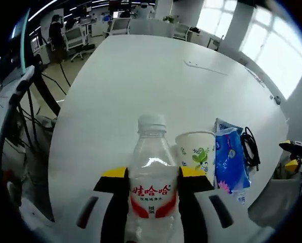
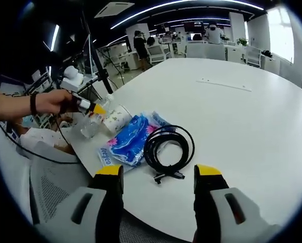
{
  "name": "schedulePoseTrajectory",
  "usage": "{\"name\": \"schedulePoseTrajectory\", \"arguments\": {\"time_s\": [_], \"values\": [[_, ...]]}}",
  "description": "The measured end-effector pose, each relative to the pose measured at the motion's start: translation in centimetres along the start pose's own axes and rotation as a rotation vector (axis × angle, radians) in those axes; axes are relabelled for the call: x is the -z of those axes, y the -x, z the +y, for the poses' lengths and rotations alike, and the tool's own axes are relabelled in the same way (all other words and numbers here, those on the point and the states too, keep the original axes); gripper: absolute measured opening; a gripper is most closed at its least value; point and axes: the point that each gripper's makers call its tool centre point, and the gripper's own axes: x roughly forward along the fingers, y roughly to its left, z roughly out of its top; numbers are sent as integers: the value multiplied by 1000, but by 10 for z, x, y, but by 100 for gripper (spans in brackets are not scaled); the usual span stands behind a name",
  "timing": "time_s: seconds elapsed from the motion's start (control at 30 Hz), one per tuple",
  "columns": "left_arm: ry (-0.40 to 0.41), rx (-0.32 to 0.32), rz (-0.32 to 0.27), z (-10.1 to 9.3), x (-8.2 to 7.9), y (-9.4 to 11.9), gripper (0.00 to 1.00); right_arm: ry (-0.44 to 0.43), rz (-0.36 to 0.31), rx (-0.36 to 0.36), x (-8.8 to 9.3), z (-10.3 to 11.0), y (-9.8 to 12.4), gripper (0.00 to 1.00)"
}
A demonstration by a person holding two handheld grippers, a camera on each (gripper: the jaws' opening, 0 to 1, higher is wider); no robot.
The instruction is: Arrange the tabletop items into an orderly group along one side of the table until the central work area is clear of visible clutter.
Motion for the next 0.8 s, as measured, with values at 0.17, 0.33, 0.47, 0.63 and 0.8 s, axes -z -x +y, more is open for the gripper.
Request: {"name": "schedulePoseTrajectory", "arguments": {"time_s": [0.17,0.33,0.47,0.63,0.8], "values": [[-2,7,-43,-3,-12,7,36,10,2,0,0,-1,1,55],[-15,6,-56,-6,-16,8,36,9,4,0,1,-2,1,55],[-26,3,-63,-7,-18,10,36,8,4,1,2,-2,1,55],[-22,-5,-92,-6,-24,16,36,6,4,2,2,-3,2,55],[-25,-11,-106,-6,-27,19,36,7,4,2,2,-3,1,55]]}}
